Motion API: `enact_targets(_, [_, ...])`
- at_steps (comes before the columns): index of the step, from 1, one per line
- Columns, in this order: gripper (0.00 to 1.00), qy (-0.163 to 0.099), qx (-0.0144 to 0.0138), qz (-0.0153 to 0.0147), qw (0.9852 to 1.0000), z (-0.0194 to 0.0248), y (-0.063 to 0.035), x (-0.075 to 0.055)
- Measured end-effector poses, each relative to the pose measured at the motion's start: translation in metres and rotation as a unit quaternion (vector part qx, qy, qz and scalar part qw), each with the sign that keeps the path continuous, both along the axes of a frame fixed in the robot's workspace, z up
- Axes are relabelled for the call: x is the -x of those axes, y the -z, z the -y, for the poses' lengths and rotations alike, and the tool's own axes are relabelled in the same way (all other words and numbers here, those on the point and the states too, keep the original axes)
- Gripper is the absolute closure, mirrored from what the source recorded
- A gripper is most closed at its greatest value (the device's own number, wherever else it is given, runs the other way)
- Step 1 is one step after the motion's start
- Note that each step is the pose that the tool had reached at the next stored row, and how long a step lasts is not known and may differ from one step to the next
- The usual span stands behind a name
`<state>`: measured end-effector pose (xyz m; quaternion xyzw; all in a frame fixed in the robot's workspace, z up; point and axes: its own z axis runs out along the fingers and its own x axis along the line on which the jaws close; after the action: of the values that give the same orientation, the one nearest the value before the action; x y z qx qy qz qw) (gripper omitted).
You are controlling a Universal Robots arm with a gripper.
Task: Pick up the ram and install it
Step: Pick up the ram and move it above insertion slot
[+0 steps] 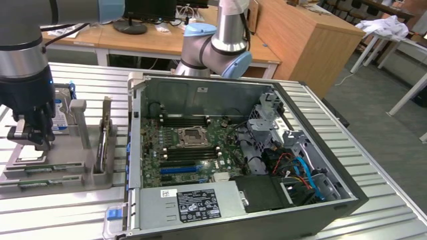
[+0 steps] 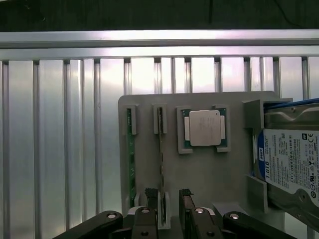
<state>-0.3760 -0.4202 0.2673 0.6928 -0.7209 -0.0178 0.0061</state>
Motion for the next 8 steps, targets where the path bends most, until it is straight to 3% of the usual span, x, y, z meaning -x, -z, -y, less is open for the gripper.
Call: enact_targets(8, [0.69,0.000,0.0001,-0.0002,1.0000,0.0000,0.0058,0.0000])
